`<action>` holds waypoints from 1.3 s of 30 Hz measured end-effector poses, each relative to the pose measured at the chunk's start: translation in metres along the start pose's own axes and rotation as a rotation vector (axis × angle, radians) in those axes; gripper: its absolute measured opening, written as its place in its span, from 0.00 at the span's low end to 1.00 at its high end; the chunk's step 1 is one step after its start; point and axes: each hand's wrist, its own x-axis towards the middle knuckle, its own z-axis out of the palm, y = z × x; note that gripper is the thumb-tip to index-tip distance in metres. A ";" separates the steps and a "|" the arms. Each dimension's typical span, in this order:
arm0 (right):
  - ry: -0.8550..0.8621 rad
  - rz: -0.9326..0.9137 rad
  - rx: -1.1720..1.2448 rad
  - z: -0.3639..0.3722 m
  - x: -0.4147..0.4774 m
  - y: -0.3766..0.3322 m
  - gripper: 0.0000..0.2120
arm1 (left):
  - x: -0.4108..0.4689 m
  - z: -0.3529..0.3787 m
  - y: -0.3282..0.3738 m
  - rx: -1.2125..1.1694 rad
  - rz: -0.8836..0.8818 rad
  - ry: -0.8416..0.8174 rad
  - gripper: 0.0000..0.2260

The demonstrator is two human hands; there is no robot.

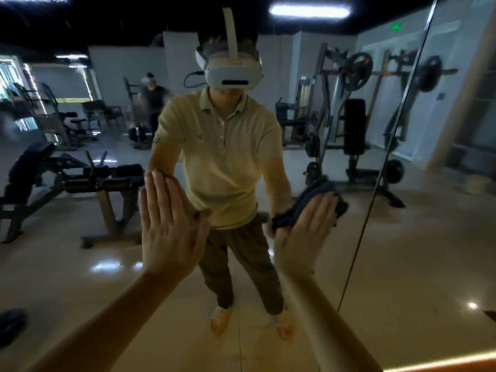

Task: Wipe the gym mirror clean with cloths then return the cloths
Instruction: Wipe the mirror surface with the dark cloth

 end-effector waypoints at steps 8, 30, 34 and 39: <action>-0.291 -0.860 -0.128 0.042 -0.088 -0.067 0.31 | -0.036 -0.029 -0.011 -0.069 0.185 -0.103 0.33; -0.361 -0.789 -0.099 0.034 -0.122 -0.005 0.35 | -0.058 0.018 -0.023 0.050 0.300 -0.200 0.37; -0.173 -0.242 -0.116 -0.004 -0.083 0.075 0.33 | -0.059 0.019 -0.018 0.082 0.285 -0.217 0.39; 0.114 0.350 -0.004 0.010 -0.077 0.063 0.34 | -0.060 0.023 -0.014 0.084 0.281 -0.213 0.42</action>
